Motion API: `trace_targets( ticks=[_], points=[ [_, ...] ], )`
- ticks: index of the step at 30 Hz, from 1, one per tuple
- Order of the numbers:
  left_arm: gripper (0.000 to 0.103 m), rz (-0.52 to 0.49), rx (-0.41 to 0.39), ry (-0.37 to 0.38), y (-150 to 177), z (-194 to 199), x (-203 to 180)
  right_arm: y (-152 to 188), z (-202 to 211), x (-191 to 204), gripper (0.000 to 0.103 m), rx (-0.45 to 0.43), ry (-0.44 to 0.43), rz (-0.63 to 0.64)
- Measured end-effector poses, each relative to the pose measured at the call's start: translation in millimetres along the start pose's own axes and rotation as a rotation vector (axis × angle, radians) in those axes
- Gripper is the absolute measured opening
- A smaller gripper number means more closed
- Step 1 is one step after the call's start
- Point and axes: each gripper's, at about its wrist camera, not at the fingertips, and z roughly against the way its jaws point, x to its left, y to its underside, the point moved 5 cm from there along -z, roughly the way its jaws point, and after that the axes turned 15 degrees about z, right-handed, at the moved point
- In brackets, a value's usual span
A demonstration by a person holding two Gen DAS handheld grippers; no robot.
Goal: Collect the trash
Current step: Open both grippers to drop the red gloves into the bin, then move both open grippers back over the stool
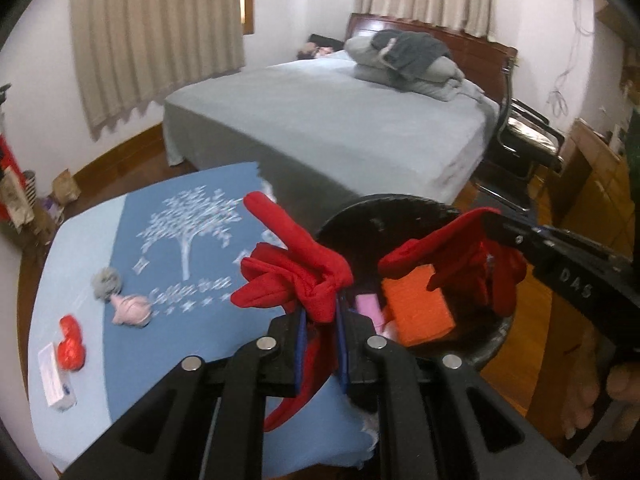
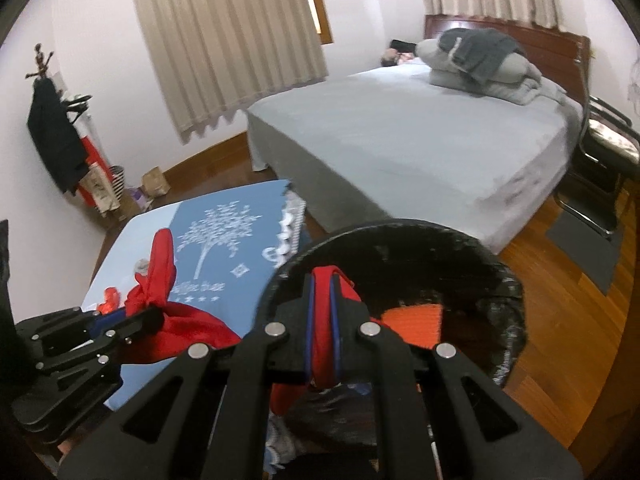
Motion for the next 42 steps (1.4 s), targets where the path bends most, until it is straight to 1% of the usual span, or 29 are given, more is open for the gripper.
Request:
trace_targets(
  ticks=[4,10,15,17,19,20,21,22,23,24,25,26,27,30,34,37,39,42],
  points=[
    [0.013,-0.026,0.013,0.024,-3,-15,-24,9,-7,-24,0.007,0.018,0.027,-0.026],
    [0.013,-0.056,0.051,0.052,2,-42,-52,26,-23,-47,0.007,0.057,0.041,-0.059],
    [0.013,-0.077,0.091,0.044,11,-67,-59,40,-39,-59,0.007,0.092,0.046,-0.080],
    [0.015,-0.076,0.126,0.045,15,-81,-62,44,-46,-63,0.007,0.102,0.048,-0.086],
    [0.019,-0.082,0.153,0.035,19,-94,-62,48,-54,-67,0.010,0.120,0.051,-0.094],
    [0.028,-0.091,0.164,0.031,22,-100,-62,51,-58,-69,0.011,0.133,0.054,-0.102],
    [0.033,-0.101,0.170,0.018,25,-104,-61,53,-61,-71,0.012,0.141,0.051,-0.108],
    [0.040,-0.106,0.168,0.007,27,-106,-61,56,-63,-72,0.015,0.151,0.049,-0.113],
    [0.044,-0.109,0.167,-0.001,29,-107,-58,58,-64,-72,0.019,0.155,0.053,-0.113],
    [0.045,-0.106,0.168,-0.007,30,-107,-54,60,-64,-72,0.026,0.157,0.057,-0.114],
    [0.049,-0.101,0.169,-0.013,32,-106,-51,63,-63,-73,0.029,0.160,0.062,-0.117],
    [0.055,-0.095,0.170,-0.020,33,-106,-45,66,-62,-73,0.033,0.162,0.067,-0.121],
    [0.056,-0.092,0.167,-0.029,35,-104,-41,69,-61,-73,0.033,0.165,0.070,-0.126],
    [0.057,-0.074,0.166,-0.061,38,-99,-21,75,-58,-72,0.033,0.169,0.069,-0.144],
    [0.057,-0.023,0.159,-0.090,38,-87,10,76,-52,-59,0.033,0.168,0.064,-0.137],
    [0.062,0.011,0.137,-0.113,37,-75,31,74,-48,-38,0.035,0.159,0.042,-0.125],
    [0.062,0.036,0.123,-0.131,37,-65,47,72,-47,-20,0.038,0.160,0.032,-0.095],
    [0.065,0.069,0.104,-0.162,40,-52,72,70,-48,13,0.039,0.162,0.005,-0.041]
  ],
)
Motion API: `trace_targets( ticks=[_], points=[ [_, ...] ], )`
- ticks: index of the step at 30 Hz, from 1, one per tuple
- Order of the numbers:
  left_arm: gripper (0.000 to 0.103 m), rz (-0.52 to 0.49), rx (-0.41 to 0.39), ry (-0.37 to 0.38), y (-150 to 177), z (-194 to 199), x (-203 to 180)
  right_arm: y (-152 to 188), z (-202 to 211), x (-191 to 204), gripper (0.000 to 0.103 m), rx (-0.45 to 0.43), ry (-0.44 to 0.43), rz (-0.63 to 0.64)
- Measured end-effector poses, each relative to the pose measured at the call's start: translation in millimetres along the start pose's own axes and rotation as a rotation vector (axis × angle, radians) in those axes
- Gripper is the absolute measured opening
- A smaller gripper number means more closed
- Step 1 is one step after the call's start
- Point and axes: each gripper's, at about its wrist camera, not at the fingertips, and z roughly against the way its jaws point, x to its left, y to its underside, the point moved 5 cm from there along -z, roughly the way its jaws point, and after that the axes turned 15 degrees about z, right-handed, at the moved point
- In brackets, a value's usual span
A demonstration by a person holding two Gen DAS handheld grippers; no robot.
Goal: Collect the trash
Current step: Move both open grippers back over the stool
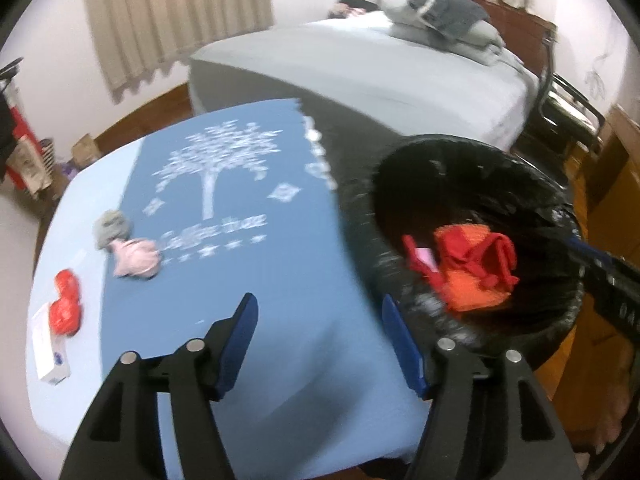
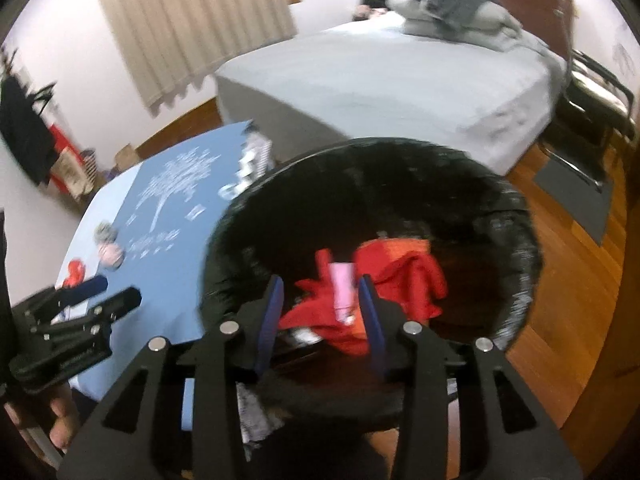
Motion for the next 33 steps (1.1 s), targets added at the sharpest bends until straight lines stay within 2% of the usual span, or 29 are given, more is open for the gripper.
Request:
trace_targets(
  ticks=[4,11,21,28,33],
  points=[
    [0.066,0.042,-0.016,-0.041,4,8,38,-2,-1,48,0.046,0.001,-0.034,0.063],
    [0.070,0.105,-0.067,-0.178,14,24,125,-10,-4,123,0.048,-0.002,-0.115,0.146],
    [0.070,0.318,-0.101,-0.320,33,46,264,-33,-12,216,0.048,-0.007,-0.205,0.260],
    [0.070,0.378,-0.110,-0.348,43,47,313,-38,-20,270,0.049,-0.015,-0.242,0.314],
    [0.070,0.385,-0.099,-0.345,44,37,329,-35,-34,297,0.050,0.002,-0.257,0.323]
  ],
)
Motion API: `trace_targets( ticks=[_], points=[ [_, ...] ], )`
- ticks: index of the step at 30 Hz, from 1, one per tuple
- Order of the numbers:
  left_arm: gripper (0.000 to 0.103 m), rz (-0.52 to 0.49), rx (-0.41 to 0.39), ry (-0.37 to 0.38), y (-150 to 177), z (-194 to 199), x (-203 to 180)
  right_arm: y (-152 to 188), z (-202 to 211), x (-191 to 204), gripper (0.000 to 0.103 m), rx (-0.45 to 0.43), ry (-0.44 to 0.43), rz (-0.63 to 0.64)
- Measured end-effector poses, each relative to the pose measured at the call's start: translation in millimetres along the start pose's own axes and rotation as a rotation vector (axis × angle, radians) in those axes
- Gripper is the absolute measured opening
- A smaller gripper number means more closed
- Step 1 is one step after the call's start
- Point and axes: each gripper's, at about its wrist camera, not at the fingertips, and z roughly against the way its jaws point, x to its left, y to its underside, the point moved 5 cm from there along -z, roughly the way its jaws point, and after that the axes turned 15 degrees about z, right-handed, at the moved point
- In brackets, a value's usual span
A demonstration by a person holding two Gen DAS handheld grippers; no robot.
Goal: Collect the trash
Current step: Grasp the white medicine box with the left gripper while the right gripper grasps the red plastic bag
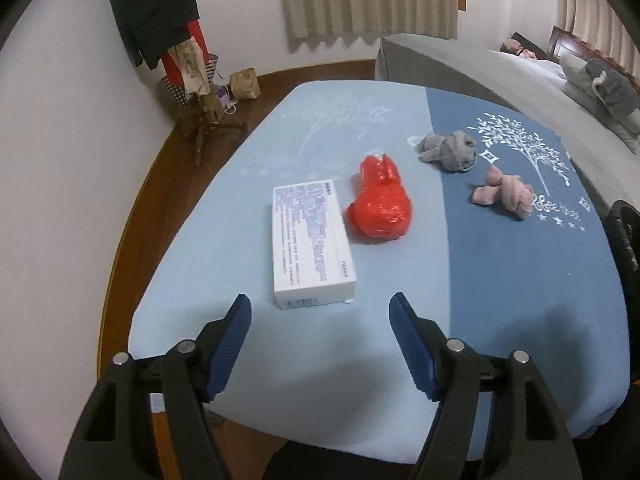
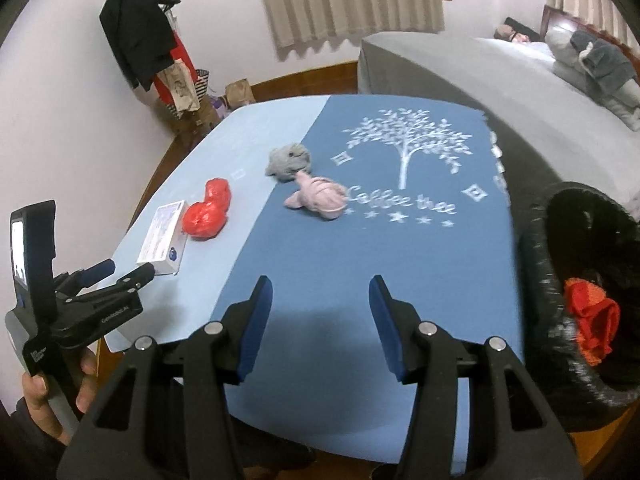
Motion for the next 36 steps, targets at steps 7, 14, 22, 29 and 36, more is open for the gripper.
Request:
trace_targets(
  ticks=[7,14,22,29,36],
  points=[
    [0.070,0.007,0.026,0.014,-2,-23,8,-9,-23,23,0.050,0.022,-0.016,0.022],
    [0.070,0.003,0.041,0.022,-5,-42,10,-16,-44,36,0.050,0.044,-0.023,0.039],
    [0.054,-0.011,0.056,0.046,-11,-51,20,-27,-64,54,0.050,0.049,-0.040,0.052],
    [0.054,0.007,0.020,0.044,-22,-46,39,-45,-85,80,0.050,0.038,-0.068,0.073],
    [0.054,0.001,-0.032,0.026,-34,-41,57,-65,-113,104,0.050,0.023,-0.086,0.084]
  ],
)
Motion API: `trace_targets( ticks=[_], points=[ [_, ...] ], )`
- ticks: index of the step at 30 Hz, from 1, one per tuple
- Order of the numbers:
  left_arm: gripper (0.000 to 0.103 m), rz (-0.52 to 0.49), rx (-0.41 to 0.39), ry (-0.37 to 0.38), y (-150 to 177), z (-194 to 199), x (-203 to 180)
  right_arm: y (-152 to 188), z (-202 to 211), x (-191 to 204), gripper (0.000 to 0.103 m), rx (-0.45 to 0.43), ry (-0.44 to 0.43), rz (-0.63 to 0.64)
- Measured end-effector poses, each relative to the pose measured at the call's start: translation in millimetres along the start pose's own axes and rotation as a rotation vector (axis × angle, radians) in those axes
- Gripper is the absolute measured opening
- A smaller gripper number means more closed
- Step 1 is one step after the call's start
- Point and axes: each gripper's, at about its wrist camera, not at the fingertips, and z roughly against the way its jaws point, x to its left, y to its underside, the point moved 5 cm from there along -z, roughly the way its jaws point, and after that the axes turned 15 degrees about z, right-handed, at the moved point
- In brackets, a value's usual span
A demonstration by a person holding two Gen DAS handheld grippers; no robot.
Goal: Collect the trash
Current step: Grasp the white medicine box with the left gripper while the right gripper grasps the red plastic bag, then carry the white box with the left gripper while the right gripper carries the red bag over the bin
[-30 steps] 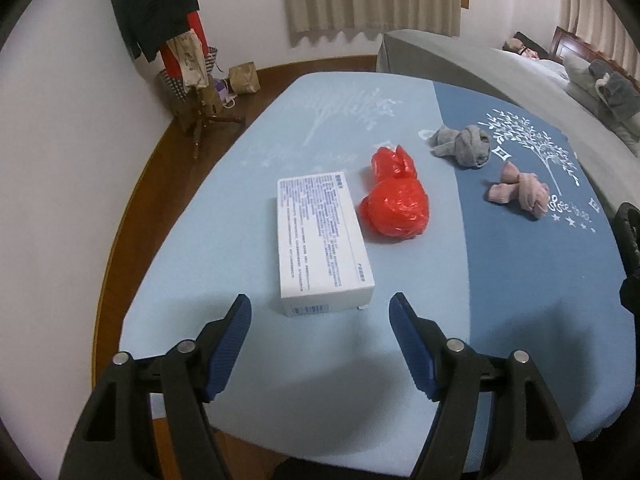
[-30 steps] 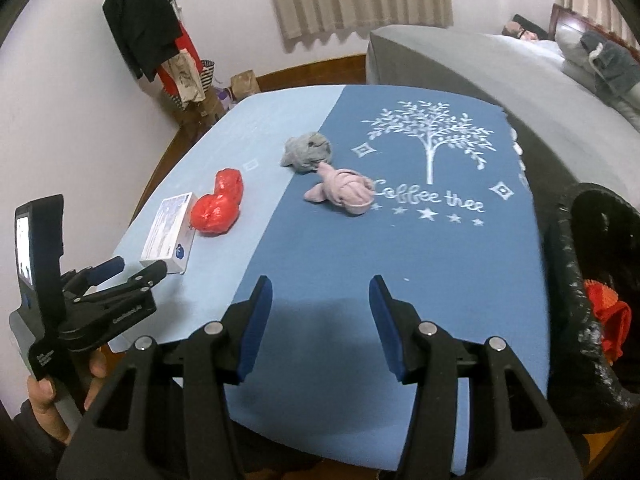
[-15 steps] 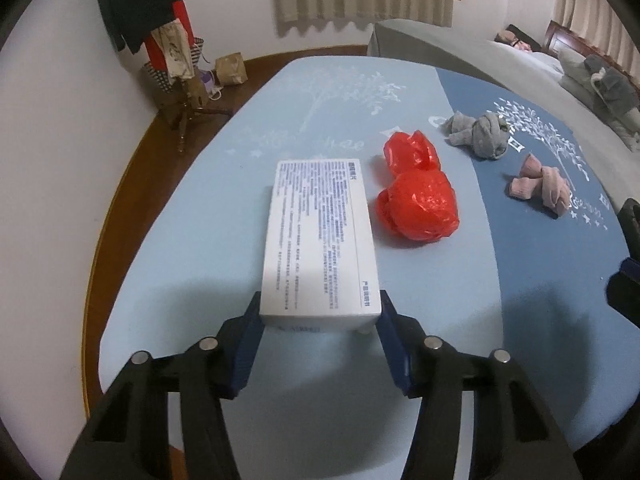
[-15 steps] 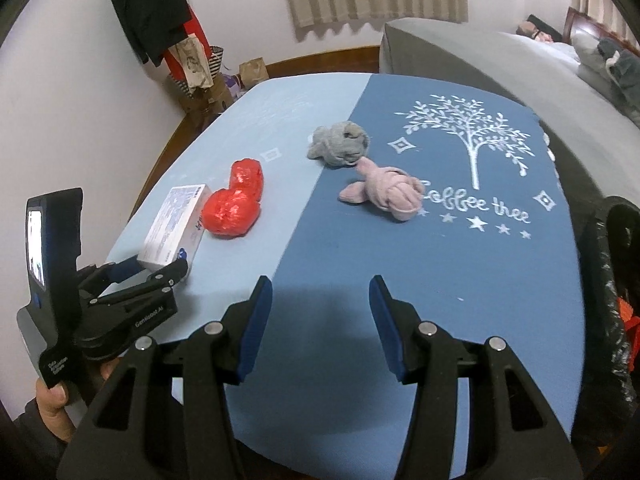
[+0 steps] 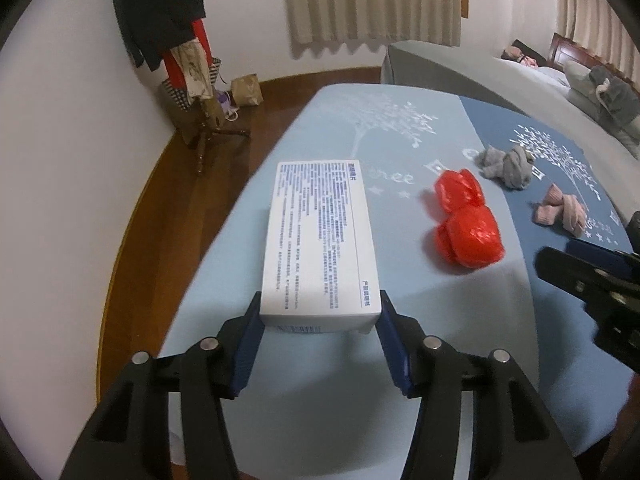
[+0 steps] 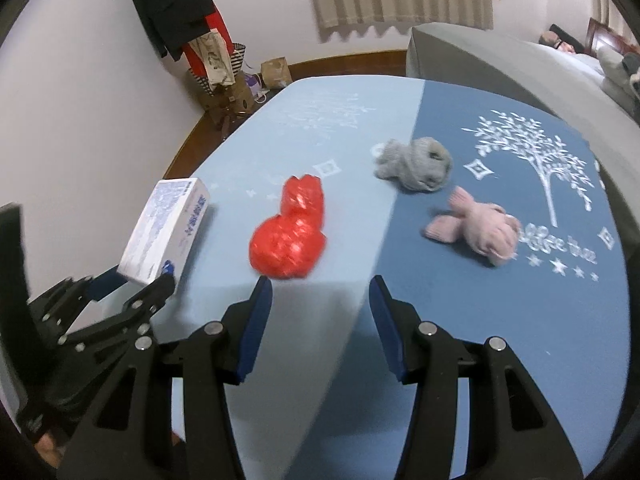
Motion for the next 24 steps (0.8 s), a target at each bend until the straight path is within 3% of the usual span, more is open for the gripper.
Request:
trace_targets(
  ticks=[12,18,24],
  points=[
    [0.054,0.054,0.016,-0.005,-6,-15,23,-19,-45,14,0.050,0.027,-0.028,0.007],
    [0.054,0.067,0.018,-0.007,-7,-15,25,-22,-51,18,0.029,0.030,-0.078,0.019],
    [0.054,0.062,0.009,-0.003,-8,-2,18,-23,-23,12,0.027,-0.011,-0.097,0.005]
  ],
)
